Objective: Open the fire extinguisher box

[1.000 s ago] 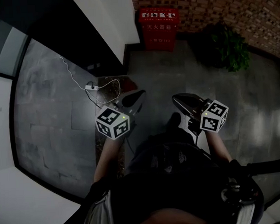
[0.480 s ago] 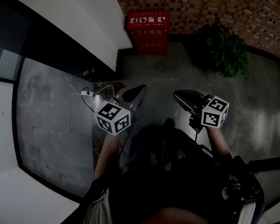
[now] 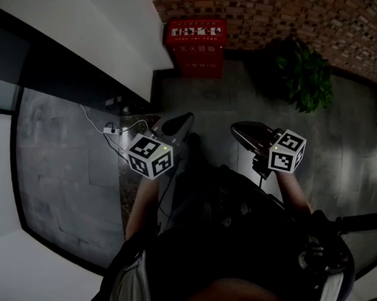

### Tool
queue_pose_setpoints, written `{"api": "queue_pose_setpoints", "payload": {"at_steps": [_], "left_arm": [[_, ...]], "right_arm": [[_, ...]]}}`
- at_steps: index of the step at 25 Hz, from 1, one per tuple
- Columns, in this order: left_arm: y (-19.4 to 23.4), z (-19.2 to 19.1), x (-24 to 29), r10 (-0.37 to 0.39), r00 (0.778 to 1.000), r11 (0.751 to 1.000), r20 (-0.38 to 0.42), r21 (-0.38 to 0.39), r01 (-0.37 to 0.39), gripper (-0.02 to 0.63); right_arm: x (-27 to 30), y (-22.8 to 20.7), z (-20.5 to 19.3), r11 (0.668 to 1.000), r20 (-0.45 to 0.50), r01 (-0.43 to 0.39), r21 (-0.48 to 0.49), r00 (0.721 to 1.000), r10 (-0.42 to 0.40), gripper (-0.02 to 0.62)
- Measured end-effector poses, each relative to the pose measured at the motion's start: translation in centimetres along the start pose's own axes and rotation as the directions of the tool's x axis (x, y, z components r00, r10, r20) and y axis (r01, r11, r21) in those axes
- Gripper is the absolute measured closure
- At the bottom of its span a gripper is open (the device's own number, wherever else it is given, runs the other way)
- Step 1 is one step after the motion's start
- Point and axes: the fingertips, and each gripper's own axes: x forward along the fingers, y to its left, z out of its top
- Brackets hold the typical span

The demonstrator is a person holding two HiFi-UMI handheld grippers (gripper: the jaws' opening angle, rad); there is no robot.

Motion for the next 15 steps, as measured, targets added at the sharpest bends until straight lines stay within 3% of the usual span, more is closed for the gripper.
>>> {"api": "queue_pose_setpoints", "payload": {"at_steps": [9, 15], "left_arm": [[8.1, 6.7, 3.5, -0.105, 0.994, 0.991, 0.005, 0.087, 0.104, 0.611], [15.0, 9.6, 3.9, -0.127, 0.992, 0.989, 0.024, 0.084, 0.125, 0.611]], "right_arm": [[7.2, -3.9, 6.1, 0.996, 0.053, 0.086, 0.025, 0.995, -0.087, 0.594], [13.6, -5.7, 8.4, 0.994, 0.02, 0.105, -0.022, 0.994, -0.104, 0.594]]}}
